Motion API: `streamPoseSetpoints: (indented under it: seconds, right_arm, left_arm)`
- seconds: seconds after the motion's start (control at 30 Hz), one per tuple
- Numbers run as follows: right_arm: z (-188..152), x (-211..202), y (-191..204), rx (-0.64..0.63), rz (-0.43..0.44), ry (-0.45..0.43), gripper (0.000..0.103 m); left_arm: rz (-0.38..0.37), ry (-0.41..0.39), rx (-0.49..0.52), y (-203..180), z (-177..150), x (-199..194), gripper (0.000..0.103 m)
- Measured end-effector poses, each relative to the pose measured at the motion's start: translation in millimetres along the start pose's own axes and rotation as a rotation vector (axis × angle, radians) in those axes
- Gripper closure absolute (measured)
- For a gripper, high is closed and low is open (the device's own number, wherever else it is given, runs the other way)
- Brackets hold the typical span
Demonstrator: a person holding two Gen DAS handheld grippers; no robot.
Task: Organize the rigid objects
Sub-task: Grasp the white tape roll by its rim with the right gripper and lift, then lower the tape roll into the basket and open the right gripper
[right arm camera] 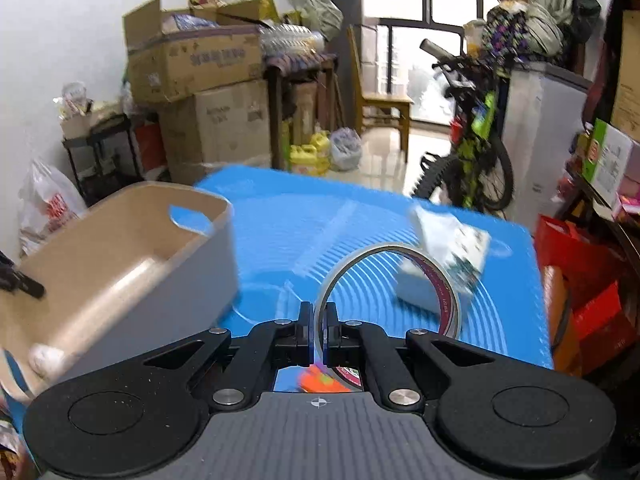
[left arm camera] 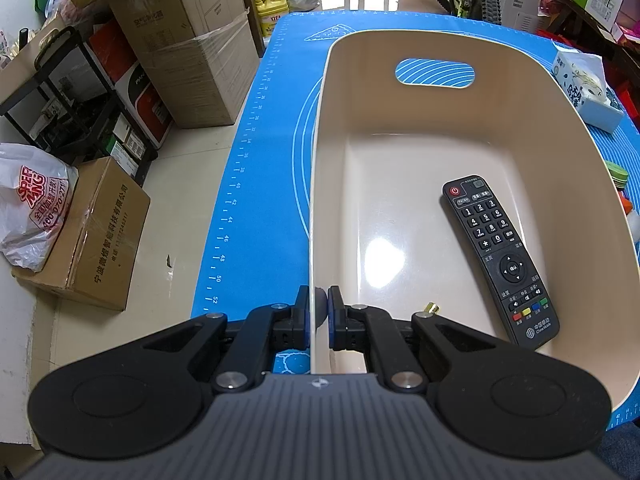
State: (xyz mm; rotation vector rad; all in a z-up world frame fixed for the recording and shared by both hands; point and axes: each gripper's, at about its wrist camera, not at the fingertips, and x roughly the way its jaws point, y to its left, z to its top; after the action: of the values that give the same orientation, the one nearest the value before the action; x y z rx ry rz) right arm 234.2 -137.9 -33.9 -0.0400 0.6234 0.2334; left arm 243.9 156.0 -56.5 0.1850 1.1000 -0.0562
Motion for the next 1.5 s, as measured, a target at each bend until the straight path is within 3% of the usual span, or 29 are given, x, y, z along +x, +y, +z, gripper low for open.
streamPoseSetpoints:
  seconds: [0.2,0.33,0.63,1.0,1.1,1.13,1.23,1.5]
  right_arm:
    - [34,-2,53,-0.016,0.117,-0.078,0.090]
    - [49,7,93,-0.063,0.196,-0.073,0.090]
    - [42,48,166,-0.130,0.358,0.089,0.090]
    - [-2,84,199,-0.185,0.347,0.330,0.089]
    - [-4,82,197,-0.186,0.333,0.321,0.084]
    - [-4,79,195,-0.184,0.324,0.309,0.070]
    - [1,74,189,-0.166,0.326,0.271,0.048]
    - [16,52,165,-0.119,0.306,0.175,0.023]
  left_arm:
    - [0.004,-0.001,0.002,0,0,1,0.094]
    - [0.004,-0.001,0.002,0,0,1,0.094]
    - [0.001,-0.001,0.001,0,0,0,0.094]
    - [0.000,-0.001,0.000,0,-1,1,0.094]
    - [0.000,0.000,0.000,0,-1,1,0.094]
    - [0.000,-0.001,0.000,0,-1,1,0.094]
    - [0.000,-0.001,-0.002,0,-1,1,0.094]
    - [0.000,-0.001,-0.002,0,-1,1,0.094]
